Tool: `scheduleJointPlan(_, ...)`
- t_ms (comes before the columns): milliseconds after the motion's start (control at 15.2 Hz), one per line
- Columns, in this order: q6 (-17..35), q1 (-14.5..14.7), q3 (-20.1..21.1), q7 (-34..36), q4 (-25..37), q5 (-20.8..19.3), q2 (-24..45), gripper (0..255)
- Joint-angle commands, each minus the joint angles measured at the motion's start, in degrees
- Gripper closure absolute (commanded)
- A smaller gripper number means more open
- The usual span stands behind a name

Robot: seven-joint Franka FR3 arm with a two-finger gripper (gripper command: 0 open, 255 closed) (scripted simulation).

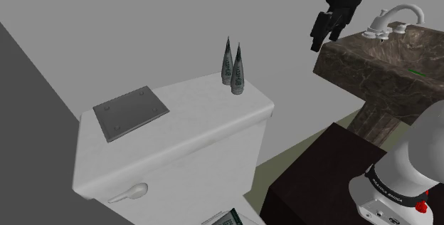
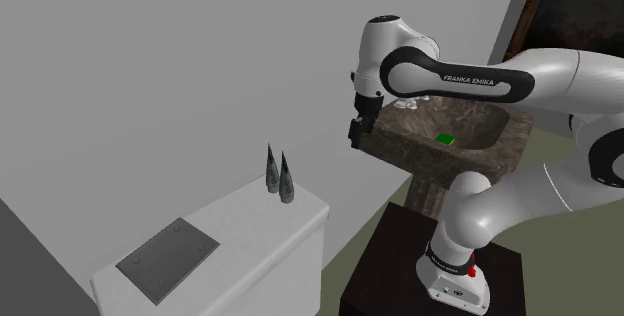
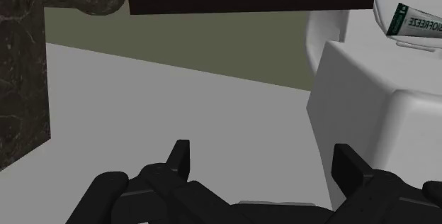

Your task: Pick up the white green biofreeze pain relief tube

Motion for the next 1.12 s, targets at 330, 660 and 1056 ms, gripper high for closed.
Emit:
scheduleJointPlan(330,-4.2,-1.4,6.2,15.5,6.9,7.2,7.3,0)
scheduleJointPlan(660,-6.8,-3.0,11.2,31.0,15.6,13.5,16.4,0)
scheduleJointPlan(1056,-7.9,-4.5,15.8,49.6,27.7,19.2,29.0,0)
